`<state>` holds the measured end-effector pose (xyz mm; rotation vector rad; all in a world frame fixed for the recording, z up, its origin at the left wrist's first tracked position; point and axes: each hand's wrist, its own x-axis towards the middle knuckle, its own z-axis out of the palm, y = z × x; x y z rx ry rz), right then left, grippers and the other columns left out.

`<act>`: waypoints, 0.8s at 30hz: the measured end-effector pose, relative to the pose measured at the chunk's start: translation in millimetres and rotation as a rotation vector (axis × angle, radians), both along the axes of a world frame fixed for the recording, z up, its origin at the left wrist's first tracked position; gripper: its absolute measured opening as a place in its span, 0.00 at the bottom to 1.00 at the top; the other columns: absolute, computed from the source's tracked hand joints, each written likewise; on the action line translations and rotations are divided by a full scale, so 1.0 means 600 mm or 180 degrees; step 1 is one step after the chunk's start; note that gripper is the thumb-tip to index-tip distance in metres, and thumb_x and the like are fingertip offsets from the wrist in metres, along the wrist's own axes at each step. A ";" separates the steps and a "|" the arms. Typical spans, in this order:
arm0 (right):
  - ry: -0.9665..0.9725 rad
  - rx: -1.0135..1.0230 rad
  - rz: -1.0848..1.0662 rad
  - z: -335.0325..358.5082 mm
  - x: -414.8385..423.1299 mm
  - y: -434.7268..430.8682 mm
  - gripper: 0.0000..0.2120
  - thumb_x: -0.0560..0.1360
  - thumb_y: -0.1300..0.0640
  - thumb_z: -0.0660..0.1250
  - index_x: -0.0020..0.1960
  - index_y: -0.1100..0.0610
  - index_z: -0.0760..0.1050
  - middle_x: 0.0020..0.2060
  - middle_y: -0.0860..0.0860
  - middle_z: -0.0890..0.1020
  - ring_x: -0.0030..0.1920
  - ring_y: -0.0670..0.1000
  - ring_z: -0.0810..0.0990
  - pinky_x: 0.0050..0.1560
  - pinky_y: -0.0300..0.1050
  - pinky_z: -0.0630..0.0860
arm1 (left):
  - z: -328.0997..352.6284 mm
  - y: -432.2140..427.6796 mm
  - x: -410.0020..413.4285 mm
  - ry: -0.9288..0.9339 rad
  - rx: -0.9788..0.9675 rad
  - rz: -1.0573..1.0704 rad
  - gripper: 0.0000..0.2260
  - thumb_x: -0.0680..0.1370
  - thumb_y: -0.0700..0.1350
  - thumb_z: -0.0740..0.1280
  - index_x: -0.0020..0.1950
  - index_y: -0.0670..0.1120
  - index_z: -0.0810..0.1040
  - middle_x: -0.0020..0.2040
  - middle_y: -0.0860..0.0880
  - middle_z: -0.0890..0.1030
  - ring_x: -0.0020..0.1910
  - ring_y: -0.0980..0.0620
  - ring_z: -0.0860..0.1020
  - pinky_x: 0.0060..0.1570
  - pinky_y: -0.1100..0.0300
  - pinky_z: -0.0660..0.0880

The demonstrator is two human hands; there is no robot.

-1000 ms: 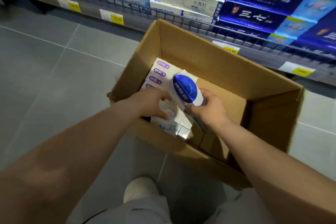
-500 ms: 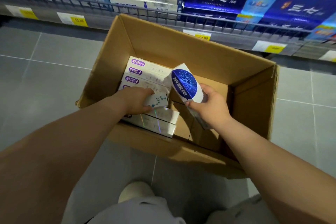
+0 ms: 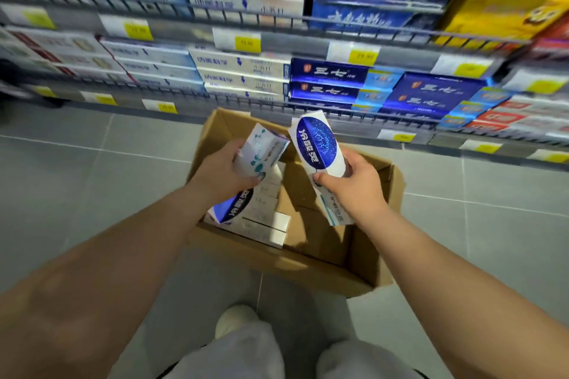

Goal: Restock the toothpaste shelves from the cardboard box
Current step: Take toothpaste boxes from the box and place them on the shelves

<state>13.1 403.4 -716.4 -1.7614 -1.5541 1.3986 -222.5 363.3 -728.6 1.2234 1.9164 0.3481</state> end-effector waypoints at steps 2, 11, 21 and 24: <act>-0.0061 0.0102 -0.0008 0.110 0.007 0.004 0.25 0.68 0.54 0.75 0.63 0.50 0.73 0.53 0.46 0.80 0.51 0.48 0.78 0.43 0.37 0.73 | 0.118 0.001 0.015 -0.0243 0.0004 0.0158 0.36 0.64 0.55 0.76 0.69 0.56 0.66 0.61 0.51 0.78 0.56 0.50 0.78 0.52 0.52 0.78; 0.0183 0.0321 -0.0647 0.613 0.110 -0.047 0.22 0.67 0.58 0.75 0.59 0.55 0.74 0.48 0.48 0.80 0.46 0.47 0.78 0.43 0.37 0.72 | 0.641 -0.019 0.131 -0.0898 0.0419 0.0224 0.30 0.66 0.48 0.78 0.64 0.51 0.70 0.56 0.52 0.80 0.51 0.55 0.80 0.47 0.56 0.80; 0.0346 0.0917 -0.1373 0.806 0.368 -0.113 0.23 0.65 0.60 0.76 0.59 0.54 0.74 0.49 0.50 0.80 0.48 0.49 0.78 0.42 0.36 0.73 | 0.841 -0.025 0.395 -0.1139 0.0955 -0.0370 0.31 0.63 0.49 0.80 0.63 0.49 0.70 0.55 0.49 0.82 0.50 0.54 0.81 0.48 0.52 0.80; 0.0337 0.1102 -0.1320 0.851 0.498 -0.125 0.23 0.65 0.61 0.75 0.58 0.54 0.75 0.49 0.49 0.81 0.47 0.48 0.78 0.38 0.32 0.70 | 0.876 -0.028 0.516 -0.1179 0.1094 -0.0467 0.27 0.67 0.46 0.78 0.61 0.51 0.70 0.53 0.52 0.81 0.49 0.55 0.81 0.47 0.53 0.80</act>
